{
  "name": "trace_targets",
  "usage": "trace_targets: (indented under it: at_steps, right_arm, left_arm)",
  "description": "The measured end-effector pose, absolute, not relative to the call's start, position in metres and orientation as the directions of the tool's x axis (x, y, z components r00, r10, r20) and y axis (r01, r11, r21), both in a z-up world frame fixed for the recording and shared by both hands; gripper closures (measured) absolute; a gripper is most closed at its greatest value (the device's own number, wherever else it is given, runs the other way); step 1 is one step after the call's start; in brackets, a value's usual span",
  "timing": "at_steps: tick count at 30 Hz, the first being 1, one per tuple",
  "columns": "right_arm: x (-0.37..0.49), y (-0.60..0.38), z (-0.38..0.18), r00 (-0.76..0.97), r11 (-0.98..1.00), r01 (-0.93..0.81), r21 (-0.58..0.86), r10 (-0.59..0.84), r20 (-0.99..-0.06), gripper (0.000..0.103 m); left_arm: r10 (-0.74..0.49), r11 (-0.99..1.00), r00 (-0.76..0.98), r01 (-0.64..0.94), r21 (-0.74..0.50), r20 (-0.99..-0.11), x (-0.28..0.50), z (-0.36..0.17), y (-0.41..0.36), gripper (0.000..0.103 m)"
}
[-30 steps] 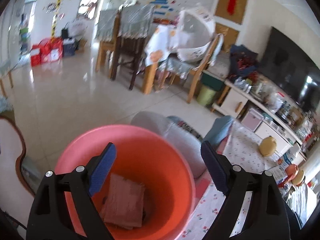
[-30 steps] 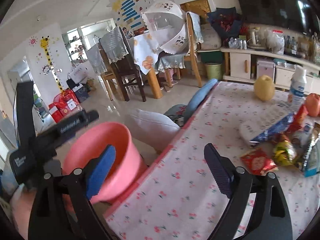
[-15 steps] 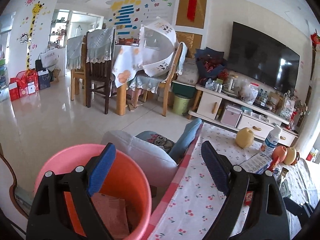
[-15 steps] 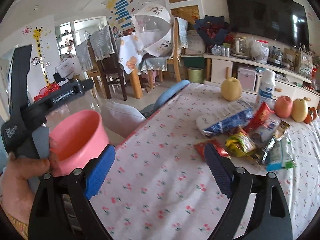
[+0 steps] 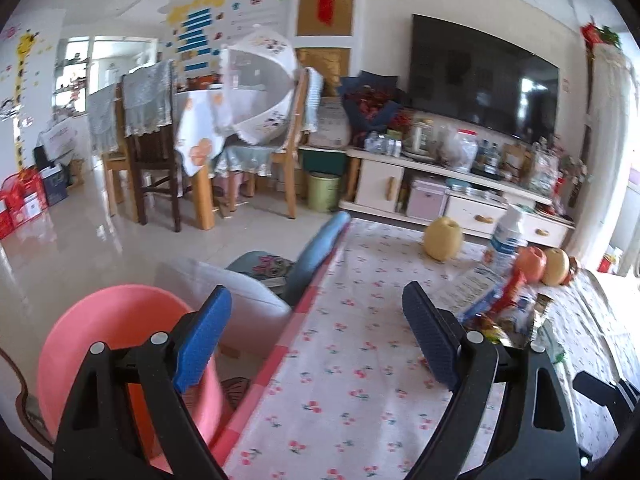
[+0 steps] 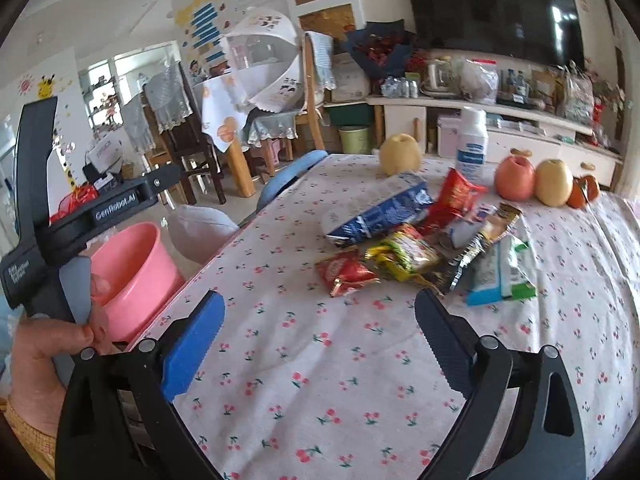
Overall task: Collect trash
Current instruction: 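Return both tools over the table toward the remaining snack bags, then grasp the yellow snack bag with the left tool while the right tool grasps the green-white bag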
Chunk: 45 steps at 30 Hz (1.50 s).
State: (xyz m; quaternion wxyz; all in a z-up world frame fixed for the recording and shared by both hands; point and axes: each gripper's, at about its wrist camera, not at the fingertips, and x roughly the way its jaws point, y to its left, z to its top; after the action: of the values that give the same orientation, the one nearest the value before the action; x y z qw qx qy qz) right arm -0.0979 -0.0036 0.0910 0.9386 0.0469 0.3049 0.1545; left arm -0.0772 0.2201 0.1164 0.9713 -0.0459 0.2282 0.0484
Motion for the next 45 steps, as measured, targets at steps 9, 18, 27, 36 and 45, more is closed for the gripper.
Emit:
trace_targets:
  at_steps: [9, 18, 27, 36, 45]
  right_arm:
    - [-0.105, -0.041, 0.090, 0.779, 0.953, -0.212, 0.216, 0.299, -0.551, 0.008]
    - [-0.105, -0.088, 0.089, 0.787, 0.956, -0.134, 0.262, 0.264, -0.558, 0.008]
    - [-0.096, -0.135, 0.086, 0.776, 0.950, -0.077, 0.303, 0.248, -0.581, 0.008]
    - [-0.067, -0.168, 0.065, 0.703, 0.933, -0.024, 0.359, 0.271, -0.658, 0.008]
    - [-0.029, -0.171, 0.052, 0.671, 0.923, -0.029, 0.384, 0.302, -0.677, 0.008]
  left_arm:
    - [0.017, 1.000, 0.890, -0.023, -0.008, -0.455, -0.073, 0.109, 0.175, 0.015]
    - [-0.023, 0.995, 0.875, 0.069, 0.077, -0.483, -0.070, 0.097, 0.129, 0.015]
    - [-0.097, 0.974, 0.832, 0.192, 0.120, -0.546, -0.060, 0.079, 0.081, 0.015]
    - [-0.139, 0.940, 0.753, 0.305, 0.154, -0.644, -0.035, 0.050, 0.044, 0.015]
    - [-0.137, 0.920, 0.707, 0.351, 0.176, -0.694, -0.002, 0.029, 0.022, 0.015]
